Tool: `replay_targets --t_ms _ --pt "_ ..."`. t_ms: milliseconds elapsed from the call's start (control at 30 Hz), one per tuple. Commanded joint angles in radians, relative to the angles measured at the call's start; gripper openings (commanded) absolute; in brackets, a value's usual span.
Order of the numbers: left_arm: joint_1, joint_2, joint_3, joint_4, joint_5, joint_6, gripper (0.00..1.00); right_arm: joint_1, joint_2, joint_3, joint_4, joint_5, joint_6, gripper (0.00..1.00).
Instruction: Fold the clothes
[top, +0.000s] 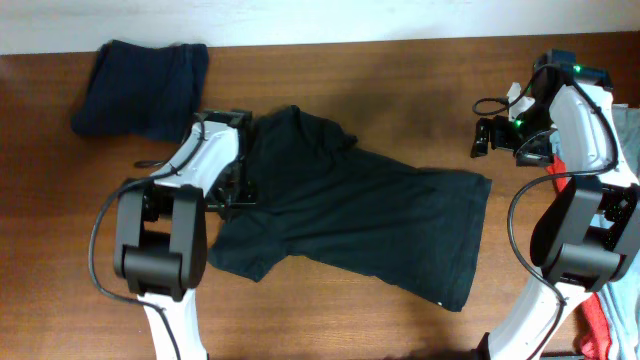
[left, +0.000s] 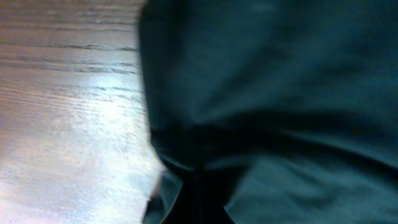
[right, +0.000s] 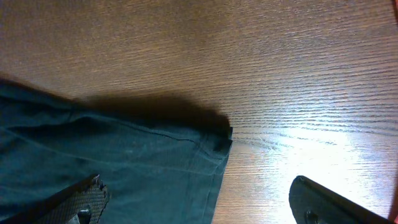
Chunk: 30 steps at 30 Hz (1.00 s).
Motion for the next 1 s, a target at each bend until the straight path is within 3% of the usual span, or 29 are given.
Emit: replay_targets --t_ms 0,467,967 --pt "-0.04 -0.134 0.003 0.004 0.012 -0.016 0.01 0.002 -0.024 0.016 0.0 -0.005 0.001 0.99" --pt "-0.177 -0.153 -0.084 -0.023 0.072 -0.05 0.01 0.002 -0.024 0.016 0.0 -0.005 0.001 0.99" --pt "-0.183 -0.153 -0.367 0.214 0.076 -0.145 0.01 0.002 -0.024 0.016 0.0 -0.005 0.001 0.99"
